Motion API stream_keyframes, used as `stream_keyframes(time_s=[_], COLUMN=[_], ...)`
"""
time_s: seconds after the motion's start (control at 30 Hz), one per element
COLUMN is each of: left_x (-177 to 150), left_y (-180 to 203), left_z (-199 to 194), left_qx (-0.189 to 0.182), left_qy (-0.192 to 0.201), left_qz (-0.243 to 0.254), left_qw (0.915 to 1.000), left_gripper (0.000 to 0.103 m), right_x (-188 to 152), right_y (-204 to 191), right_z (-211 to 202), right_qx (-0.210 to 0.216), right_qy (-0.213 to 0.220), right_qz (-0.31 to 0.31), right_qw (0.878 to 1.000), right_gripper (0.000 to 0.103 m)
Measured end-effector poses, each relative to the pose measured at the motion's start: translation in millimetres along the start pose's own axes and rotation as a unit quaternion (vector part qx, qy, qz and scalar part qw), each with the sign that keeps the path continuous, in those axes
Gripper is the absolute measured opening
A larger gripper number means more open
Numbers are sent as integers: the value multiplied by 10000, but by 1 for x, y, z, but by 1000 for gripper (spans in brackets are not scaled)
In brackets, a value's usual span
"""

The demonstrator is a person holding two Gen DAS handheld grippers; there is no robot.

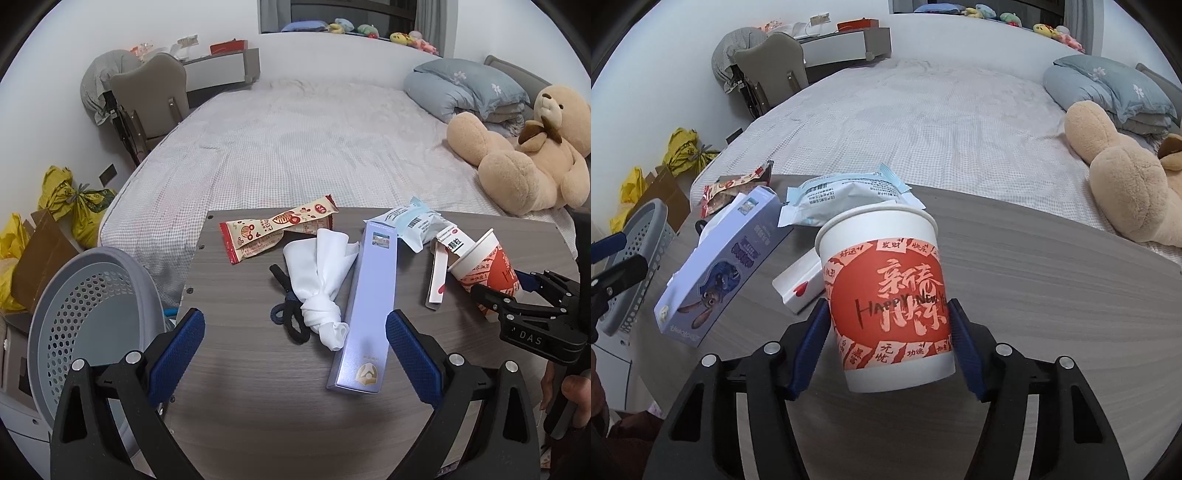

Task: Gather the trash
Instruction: 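Grasp the red paper cup with the right gripper while the left gripper grasps the lavender box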

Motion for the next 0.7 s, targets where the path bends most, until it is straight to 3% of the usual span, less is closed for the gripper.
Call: stream_keyframes(time_s=[0.23,0.7], left_x=[-3,-10], left_y=[0,14], left_z=[-2,-6], left_qx=[-151,-353], left_qy=[-1,8], left_qz=[-9,180], left_qw=[9999,9992], left_gripper=[97,97], right_x=[-11,-61], right_y=[-8,11], right_z=[-25,-61], right_qx=[-76,-334], right_qy=[63,445], right_qz=[-3,636], right_qw=[10000,9964], right_gripper=[61,61])
Point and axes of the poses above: each gripper's, at about its wrist camera, not at the fingertips, and z roughly the way its jaws point, y to its right, x to its top, the point moved 2 cm from there along z, roughly the way its jaws point, and after that the axes turned 13 degrees about x, right-handed, at the moved point
